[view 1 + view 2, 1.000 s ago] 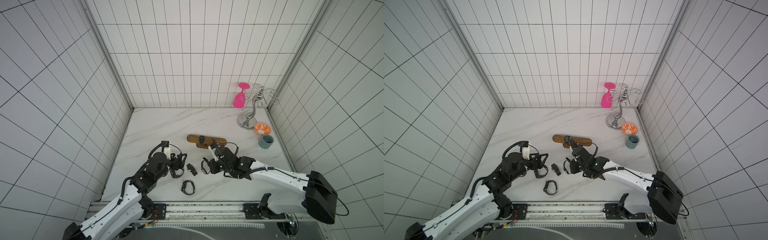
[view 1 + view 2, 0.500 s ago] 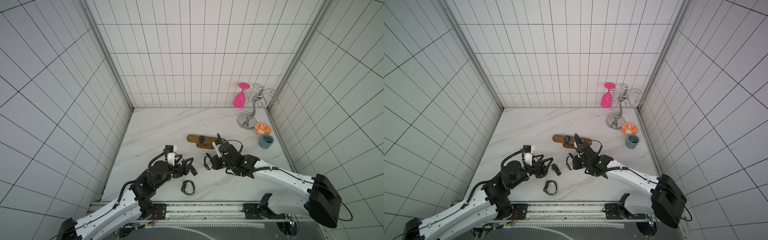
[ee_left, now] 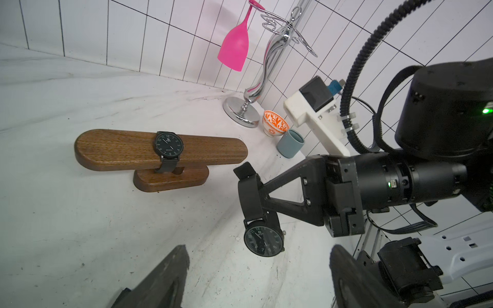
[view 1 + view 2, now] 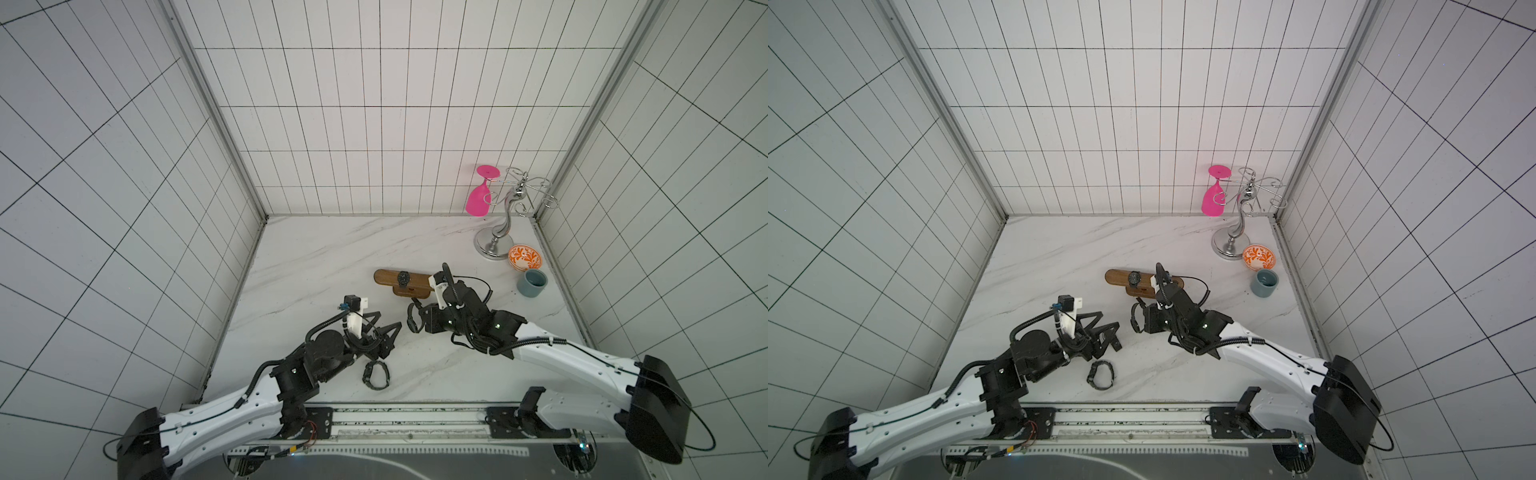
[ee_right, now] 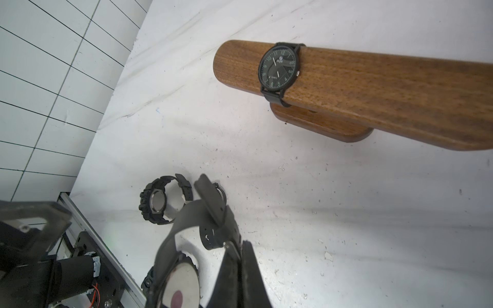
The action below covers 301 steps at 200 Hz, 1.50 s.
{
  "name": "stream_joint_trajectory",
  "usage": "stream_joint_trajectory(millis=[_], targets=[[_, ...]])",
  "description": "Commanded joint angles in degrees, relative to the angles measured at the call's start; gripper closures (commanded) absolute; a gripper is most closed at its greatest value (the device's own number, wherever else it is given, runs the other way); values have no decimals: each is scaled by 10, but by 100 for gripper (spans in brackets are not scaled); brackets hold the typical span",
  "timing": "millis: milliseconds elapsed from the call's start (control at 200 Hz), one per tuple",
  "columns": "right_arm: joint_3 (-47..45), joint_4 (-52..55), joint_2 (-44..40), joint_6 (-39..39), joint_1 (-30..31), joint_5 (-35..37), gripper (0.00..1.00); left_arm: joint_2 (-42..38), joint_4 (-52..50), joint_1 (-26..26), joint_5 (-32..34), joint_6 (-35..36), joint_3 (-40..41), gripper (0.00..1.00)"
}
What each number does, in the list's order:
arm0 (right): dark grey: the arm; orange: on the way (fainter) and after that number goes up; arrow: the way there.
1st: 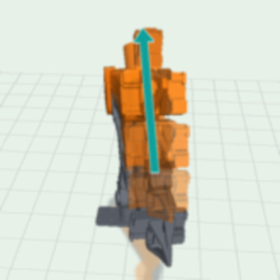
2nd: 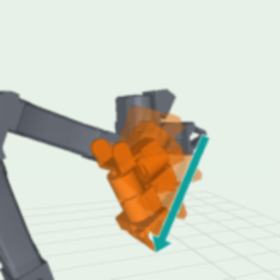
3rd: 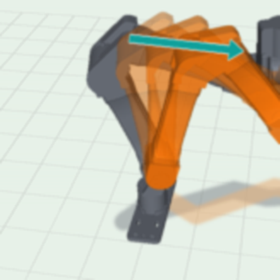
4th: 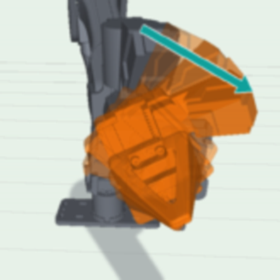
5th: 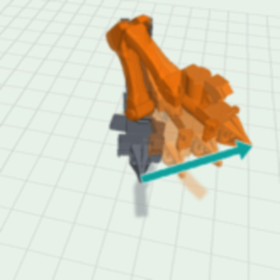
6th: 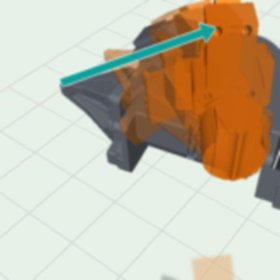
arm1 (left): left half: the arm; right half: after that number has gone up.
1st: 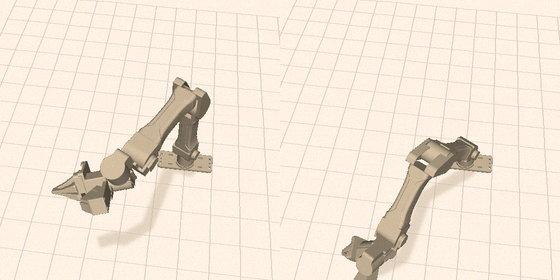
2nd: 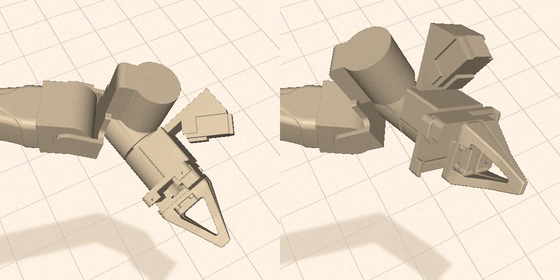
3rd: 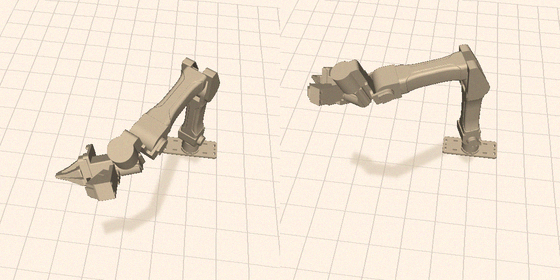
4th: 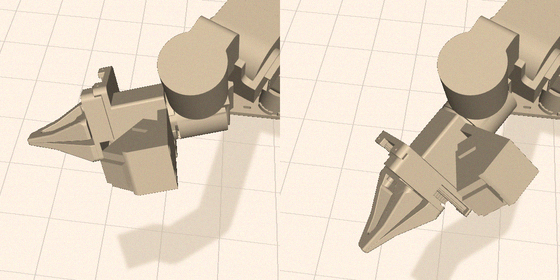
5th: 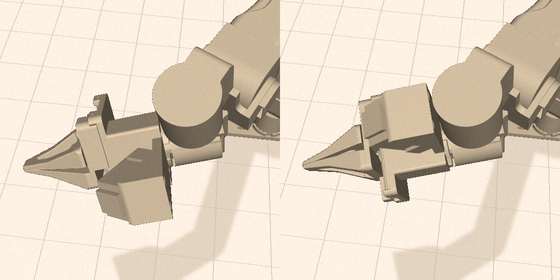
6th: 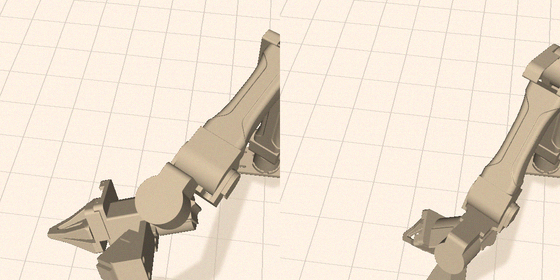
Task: Place watch on stand
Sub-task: Pick up the watch at the center of the board.
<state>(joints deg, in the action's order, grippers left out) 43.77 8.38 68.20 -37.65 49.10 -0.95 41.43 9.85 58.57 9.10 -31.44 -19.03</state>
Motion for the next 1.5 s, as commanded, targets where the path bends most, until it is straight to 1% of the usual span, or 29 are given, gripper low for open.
stream_joint_trajectory(millis=[0,110,205,315,470,700,785,865,1099,1194,1289,1354,1499], targets=[[67,-38,-16,-29,-2,6,100,27,52,28,31,6,-8,20],[68,-52,-19,-35,2,7,100,59,68,46,46,5,-16,23],[67,-62,-22,-33,13,8,100,83,77,47,48,-9,-20,25],[61,-78,-27,-25,37,27,100,100,103,47,34,-25,-21,26],[53,-93,-29,-22,53,35,100,124,113,47,21,-40,-30,28],[53,-100,-33,-9,69,47,100,125,118,47,21,-51,-27,33],[53,-102,-33,-5,72,52,100,125,119,47,20,-50,-28,37],[54,-103,-32,-1,75,53,100,126,117,48,22,-51,-29,40],[55,-104,-31,5,85,61,100,123,116,47,28,-55,-29,41],[56,-104,-30,7,87,63,100,124,115,47,35,-57,-31,48],[57,-105,-31,9,89,64,100,126,106,47,39,-61,-36,49],[57,-105,-30,10,90,65,100,127,105,47,37,-61,-37,53],[58,-104,-29,15,93,68,100,129,105,47,39,-64,-39,53]])
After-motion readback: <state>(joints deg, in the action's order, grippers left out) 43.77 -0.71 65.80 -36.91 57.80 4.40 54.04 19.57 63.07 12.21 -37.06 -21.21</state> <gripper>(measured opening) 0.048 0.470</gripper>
